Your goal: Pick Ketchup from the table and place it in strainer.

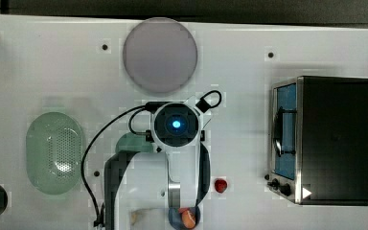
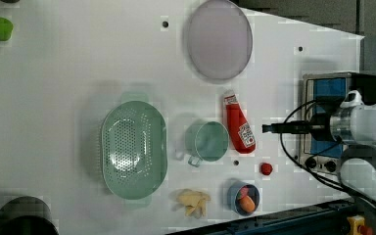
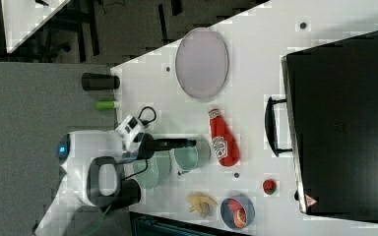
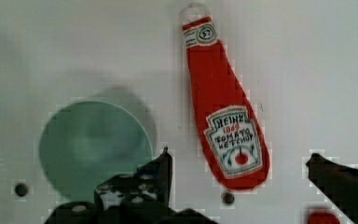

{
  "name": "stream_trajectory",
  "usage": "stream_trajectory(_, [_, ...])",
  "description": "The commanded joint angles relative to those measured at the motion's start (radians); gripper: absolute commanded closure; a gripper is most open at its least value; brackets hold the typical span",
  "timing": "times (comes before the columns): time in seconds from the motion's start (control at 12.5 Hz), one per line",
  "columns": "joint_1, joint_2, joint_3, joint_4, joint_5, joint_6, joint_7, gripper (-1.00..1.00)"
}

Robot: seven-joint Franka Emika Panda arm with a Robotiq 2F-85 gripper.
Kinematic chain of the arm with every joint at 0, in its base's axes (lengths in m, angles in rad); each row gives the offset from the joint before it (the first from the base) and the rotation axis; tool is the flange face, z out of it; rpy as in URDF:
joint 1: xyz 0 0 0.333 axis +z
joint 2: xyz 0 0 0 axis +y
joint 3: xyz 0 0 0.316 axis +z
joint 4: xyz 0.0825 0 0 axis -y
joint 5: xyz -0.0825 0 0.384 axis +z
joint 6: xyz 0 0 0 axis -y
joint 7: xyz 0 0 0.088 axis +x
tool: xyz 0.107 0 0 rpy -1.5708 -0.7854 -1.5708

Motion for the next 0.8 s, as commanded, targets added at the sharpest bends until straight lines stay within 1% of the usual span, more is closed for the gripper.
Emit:
stream_trajectory(0.08, [-0.010, 0.054, -0.001, -0.038, -0.009, 0.103, -0.158, -1.00])
stream_trajectory(0.4, [-0.010, 0.180, -0.003, -0.038, -0.009, 0.181, -0.153, -1.00])
stream_trajectory(0.8, [-0.011, 0.302, -0.012, -0.039, -0.010, 0.297, -0.153, -1.00])
